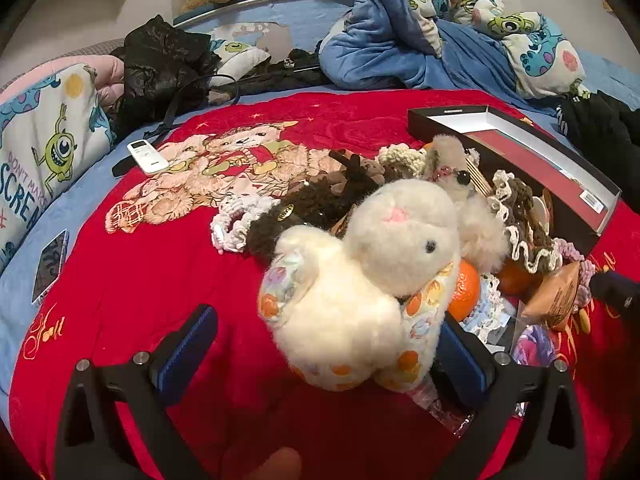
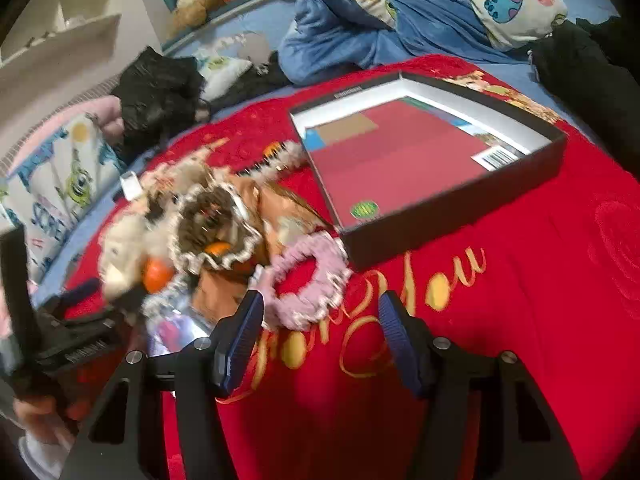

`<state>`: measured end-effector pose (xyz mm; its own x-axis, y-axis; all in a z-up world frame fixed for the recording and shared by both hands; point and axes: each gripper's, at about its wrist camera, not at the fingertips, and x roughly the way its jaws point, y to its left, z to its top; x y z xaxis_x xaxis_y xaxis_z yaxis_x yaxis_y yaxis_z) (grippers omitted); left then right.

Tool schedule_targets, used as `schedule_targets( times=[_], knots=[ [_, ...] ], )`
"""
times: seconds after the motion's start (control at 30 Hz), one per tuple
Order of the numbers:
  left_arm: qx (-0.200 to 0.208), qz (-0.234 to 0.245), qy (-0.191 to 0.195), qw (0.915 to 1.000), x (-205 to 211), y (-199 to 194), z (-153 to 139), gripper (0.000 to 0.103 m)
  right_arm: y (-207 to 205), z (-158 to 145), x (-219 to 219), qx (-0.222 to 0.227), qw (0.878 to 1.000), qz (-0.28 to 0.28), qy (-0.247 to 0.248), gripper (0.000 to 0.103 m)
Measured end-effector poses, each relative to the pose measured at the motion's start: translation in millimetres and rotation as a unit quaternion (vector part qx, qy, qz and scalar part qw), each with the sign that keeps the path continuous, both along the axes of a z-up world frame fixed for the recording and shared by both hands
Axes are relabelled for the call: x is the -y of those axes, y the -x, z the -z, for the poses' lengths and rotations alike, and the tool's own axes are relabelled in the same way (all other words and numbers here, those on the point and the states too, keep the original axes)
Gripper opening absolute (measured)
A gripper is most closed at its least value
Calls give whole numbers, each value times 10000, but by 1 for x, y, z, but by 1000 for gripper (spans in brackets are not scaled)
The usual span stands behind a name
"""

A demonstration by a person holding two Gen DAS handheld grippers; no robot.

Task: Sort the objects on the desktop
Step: 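Close the left tool on the white plush bunny while the right tool grasps the pink scrunchie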

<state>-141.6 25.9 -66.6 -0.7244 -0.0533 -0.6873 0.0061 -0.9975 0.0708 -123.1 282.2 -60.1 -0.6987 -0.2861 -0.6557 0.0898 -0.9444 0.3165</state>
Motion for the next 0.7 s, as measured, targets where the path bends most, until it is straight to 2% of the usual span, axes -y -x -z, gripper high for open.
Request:
schedule_targets(
  times=[0.13,0.23,0.3,0.37,0.43,0.57,0.7],
  knots=[
    [139,-18,-391,9991,11,4,5,103,4,3,-2,85,9998,114,154,53],
    [377,-104,-1076,9934,27,8,15,103,7,4,-2,42,9997,203,153,45],
    [401,-236,-1269,9908,32,9,20,103,8,3,-1,-12,9998,134,173,38],
    [376,-260,-1147,9923,28,8,20,103,9,5,2,23,9998,33,174,30],
    [362,-290,-999,9939,23,8,22,103,12,11,6,106,9997,-85,223,26],
    [412,-309,-903,9946,21,10,25,103,14,18,6,226,9990,-167,343,24],
    [426,-306,-971,9939,23,12,25,102,12,19,5,219,9989,-150,395,23]
  ],
)
